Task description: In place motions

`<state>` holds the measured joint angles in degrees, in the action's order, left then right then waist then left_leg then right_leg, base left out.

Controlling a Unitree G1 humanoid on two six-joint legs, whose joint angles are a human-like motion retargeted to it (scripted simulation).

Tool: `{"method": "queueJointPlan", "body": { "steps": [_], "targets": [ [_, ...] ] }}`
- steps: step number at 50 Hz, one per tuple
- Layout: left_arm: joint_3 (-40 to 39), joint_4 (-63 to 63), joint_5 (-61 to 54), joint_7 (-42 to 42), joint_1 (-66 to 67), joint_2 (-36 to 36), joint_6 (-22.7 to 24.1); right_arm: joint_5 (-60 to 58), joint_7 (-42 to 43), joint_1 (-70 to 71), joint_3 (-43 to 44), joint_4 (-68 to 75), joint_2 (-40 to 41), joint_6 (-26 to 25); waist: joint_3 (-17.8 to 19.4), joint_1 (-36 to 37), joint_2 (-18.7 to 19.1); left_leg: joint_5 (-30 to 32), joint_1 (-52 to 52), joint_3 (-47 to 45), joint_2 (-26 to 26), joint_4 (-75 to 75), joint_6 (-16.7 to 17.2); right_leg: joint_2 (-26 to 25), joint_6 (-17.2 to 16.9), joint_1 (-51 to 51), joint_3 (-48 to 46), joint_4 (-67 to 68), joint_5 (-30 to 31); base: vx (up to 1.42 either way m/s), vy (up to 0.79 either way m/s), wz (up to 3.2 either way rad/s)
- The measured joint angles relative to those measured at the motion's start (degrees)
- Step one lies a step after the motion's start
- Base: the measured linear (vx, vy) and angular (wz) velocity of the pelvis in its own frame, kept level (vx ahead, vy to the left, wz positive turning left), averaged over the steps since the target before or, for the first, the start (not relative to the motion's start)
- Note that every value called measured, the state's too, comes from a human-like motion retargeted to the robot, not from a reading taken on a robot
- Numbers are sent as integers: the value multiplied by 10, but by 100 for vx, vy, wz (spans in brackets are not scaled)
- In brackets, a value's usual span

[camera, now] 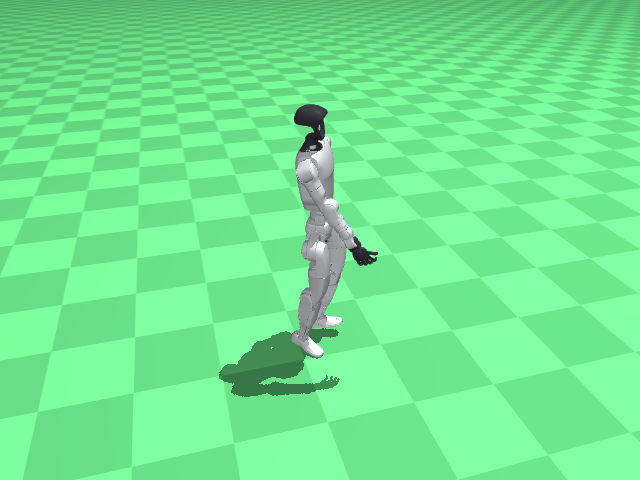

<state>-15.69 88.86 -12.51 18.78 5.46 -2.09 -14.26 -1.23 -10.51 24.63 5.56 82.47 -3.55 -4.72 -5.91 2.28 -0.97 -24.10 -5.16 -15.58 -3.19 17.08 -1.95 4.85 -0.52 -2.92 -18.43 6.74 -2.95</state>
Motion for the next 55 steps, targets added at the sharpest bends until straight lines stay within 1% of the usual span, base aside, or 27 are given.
{"method": "queueJointPlan", "body": {
  "steps": [2, 3, 5, 7, 8, 10, 12, 13, 15, 17, 20, 22, 25, 27, 33, 35, 37, 38, 40, 42, 44, 46, 48, 49, 50, 52, 55],
  "targets": [
    [-24, -3, -9, 32, 43, 3, 2, 38, 8, 62, 3, -43, 18, 11, 54, 29, 1, 101, -58, -30, 43, 151, 8, 2, -9, 6, 73, 21, 3, -18, -22, -123],
    [-38, 0, -9, 31, 59, 5, 5, 69, 20, 102, 2, -59, 22, 20, 82, 55, -5, 170, -104, -31, 62, 234, 1, 12, -11, 5, 80, 24, 4, -21, -32, -153],
    [-44, 14, -9, 18, 86, -2, 18, 130, 43, 186, 8, -84, 17, 32, 126, 115, -27, 232, -203, -55, 102, 386, -41, 32, -8, 13, 91, 35, 0, -20, -39, -110],
    [-36, 48, 14, 17, 105, -14, 13, 146, 40, 255, 37, -119, 14, 32, 148, 130, -27, 152, -325, -63, 146, 570, -93, 27, 1, 15, 78, 43, 0, -6, -32, 56],
    [-35, 73, 38, 16, 113, -19, 3, 146, 38, 278, 51, -142, 9, 30, 162, 149, -34, 137, -383, -61, 144, 623, -102, 34, 6, 14, 78, 49, -1, -4, -25, 49],
    [-33, 85, 71, 1, 129, -31, -35, 157, 39, 326, 60, -191, -23, 35, 203, 217, -52, 107, -477, -83, 170, 703, -109, 48, 15, 20, 111, 70, -8, -13, -28, -39],
    [-31, 85, 75, -2, 143, -42, -69, 162, 57, 367, 45, -241, -58, 45, 251, 297, -78, 95, -553, -112, 169, 733, -87, 79, 23, 40, 145, 98, -14, -7, -26, -121],
    [-32, 85, 75, 2, 152, -45, -84, 159, 72, 383, 30, -263, -72, 51, 270, 321, -90, 98, -591, -115, 153, 735, -71, 99, 26, 52, 156, 113, -16, 6, -11, -101],
    [-50, 85, 91, 9, 169, -40, -102, 139, 103, 406, 1, -301, -91, 65, 295, 354, -113, 102, -644, -119, 115, 717, -32, 134, 27, 87, 180, 147, -21, 11, 4, -65],
    [-70, 85, 95, 7, 181, -29, -99, 114, 141, 415, -21, -324, -93, 73, 306, 359, -131, 105, -646, -129, 90, 690, -7, 159, 29, 108, 196, 176, -29, 11, 10, -22],
    [-92, 85, 80, 11, 170, -18, -87, 90, 184, 418, -45, -334, -88, 87, 288, 338, -139, 97, -616, -129, 100, 695, -30, 149, 31, 111, 196, 179, -32, 6, -3, 36],
    [-95, 77, 78, 22, 158, -13, -76, 84, 189, 404, -49, -328, -79, 91, 258, 320, -144, 84, -571, -124, 113, 690, -49, 137, 29, 105, 179, 155, -27, 2, -13, 73],
    [-86, 50, 83, 46, 128, -10, -58, 67, 182, 365, -50, -312, -63, 98, 202, 294, -138, 77, -480, -104, 121, 641, -49, 109, 23, 96, 150, 116, -21, 7, -3, 74],
    [-78, 41, 100, 69, 94, -21, -53, 35, 146, 316, -40, -297, -55, 128, 170, 265, -112, 65, -400, -73, 113, 580, -41, 76, 21, 64, 116, 87, -19, 8, 2, 80],
    [-50, -14, 111, 53, 49, -28, -35, -26, 98, 150, -59, -269, -17, 189, 73, 145, -70, 85, -121, 17, 12, 190, -38, 25, -5, 4, 36, 34, -27, 11, 16, 91],
    [-42, -24, 112, 41, 32, -29, -30, -35, 98, 94, -71, -263, -7, 199, 42, 99, -44, 61, -32, 61, 1, 42, -8, -5, -9, -6, 10, 25, -33, 7, 30, 100],
    [-29, -26, 107, 28, 10, -30, -26, -37, 95, 36, -72, -257, 3, 200, 22, 61, -26, -16, 22, 82, -9, -49, 0, -21, -17, -17, -14, 19, -38, 6, 31, 98],
    [-19, -21, 100, 21, -5, -30, -24, -35, 93, 5, -72, -256, 5, 200, 17, 50, -23, -21, 33, 92, -13, -82, -11, -23, -22, -22, -19, 19, -40, 2, 35, 86],
    [9, 3, 86, 8, -43, -34, -15, -27, 86, -59, -63, -255, 3, 198, 7, 24, -16, -8, 46, 120, -13, -128, 3, -22, -30, -27, -41, 26, -42, -2, 32, 111],
    [60, 25, 83, 2, -90, -40, 9, -18, 86, -122, -51, -247, -1, 188, 9, 12, -16, 4, 43, 153, -15, -138, 8, -13, -33, -27, -62, 44, -30, -11, 33, 114],
    [126, 20, 91, -20, -135, -39, 32, -11, 94, -179, -28, -222, -4, 172, 26, 13, -15, 4, 47, 168, -24, -132, -7, -4, -34, -30, -79, 77, 13, -10, 29, 82],
    [188, -10, 105, -44, -178, -27, 43, -17, 97, -219, 8, -156, -9, 168, 44, 18, 2, 1, 53, 192, -11, -120, -2, 3, -26, -4, -78, 167, 100, -11, 24, 47],
    [215, -61, 115, -55, -231, -9, 49, -46, 90, -232, 27, -58, -22, 169, 66, 2, 32, -3, 54, 209, 19, -112, 11, 16, 11, 92, -45, 330, 207, -29, 36, 33],
    [223, -89, 107, -54, -260, -4, 52, -70, 91, -240, 25, -6, -31, 158, 74, -11, 46, -3, 55, 208, 33, -114, 17, -2, 14, 148, -10, 407, 222, -30, 35, 12],
    [233, -116, 92, -52, -290, 0, 56, -96, 95, -249, 19, 47, -40, 142, 82, -23, 58, -2, 57, 204, 46, -117, 21, -33, 6, 201, 32, 478, 218, -23, 37, -10],
    [233, -171, 63, -49, -363, -5, 55, -137, 109, -275, -3, 123, -61, 90, 96, -66, 78, 2, 49, 205, 52, -119, 12, 14, 35, 313, 0, 640, 184, -23, 41, 30],
    [190, -257, 63, -71, -461, -17, 61, -187, 115, -336, -22, 149, -81, 12, 145, -175, 118, 16, 23, 193, 91, -111, -1, 31, 44, 483, -24, 804, 139, -28, 28, 119]
  ]
}}
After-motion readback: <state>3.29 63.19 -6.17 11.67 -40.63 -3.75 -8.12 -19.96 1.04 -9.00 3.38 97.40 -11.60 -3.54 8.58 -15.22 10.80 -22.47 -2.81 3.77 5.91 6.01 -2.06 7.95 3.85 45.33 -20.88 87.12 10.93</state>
